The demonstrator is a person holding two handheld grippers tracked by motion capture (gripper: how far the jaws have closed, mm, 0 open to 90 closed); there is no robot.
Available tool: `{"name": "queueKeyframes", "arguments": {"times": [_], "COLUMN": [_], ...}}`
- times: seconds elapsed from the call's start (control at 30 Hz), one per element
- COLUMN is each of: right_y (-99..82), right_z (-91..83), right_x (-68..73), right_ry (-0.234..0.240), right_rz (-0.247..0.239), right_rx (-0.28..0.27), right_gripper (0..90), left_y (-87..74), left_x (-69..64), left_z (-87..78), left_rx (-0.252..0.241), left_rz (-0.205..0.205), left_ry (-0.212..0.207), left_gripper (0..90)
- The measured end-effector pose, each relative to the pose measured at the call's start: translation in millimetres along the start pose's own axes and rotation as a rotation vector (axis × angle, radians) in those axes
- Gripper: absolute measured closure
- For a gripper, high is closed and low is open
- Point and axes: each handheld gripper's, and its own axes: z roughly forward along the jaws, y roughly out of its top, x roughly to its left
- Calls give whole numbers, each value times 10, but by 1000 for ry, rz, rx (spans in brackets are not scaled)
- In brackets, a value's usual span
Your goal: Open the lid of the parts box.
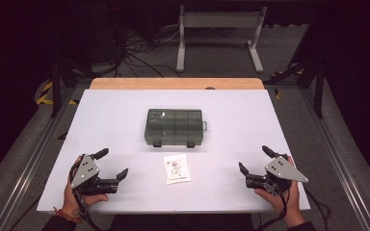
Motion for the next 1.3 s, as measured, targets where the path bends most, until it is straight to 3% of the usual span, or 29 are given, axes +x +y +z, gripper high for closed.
{"name": "queueKeyframes", "arguments": {"times": [0.13, 0.27, 0.7, 1.1, 1.3], "right_y": [-9, -27, -67, -29, 76], "right_z": [8, 26, 139, 403, 595], "right_x": [-1, 6, 37, 2, 9], "right_ry": [0, 11, 27, 55, 112], "right_rz": [-1, 4, -6, 28, 33], "right_rx": [4, 16, 57, 106, 132], "right_gripper": [79, 80, 83, 98, 151], "left_y": [8, -3, -1, 18, 77], "left_x": [9, 50, 130, 237, 283], "left_z": [4, 28, 122, 353, 565], "left_rx": [-4, 3, 24, 91, 123], "left_rz": [27, -1, -4, -27, -26], "left_ry": [19, 4, 12, -51, -77], "left_gripper": [94, 95, 117, 123, 139]}}
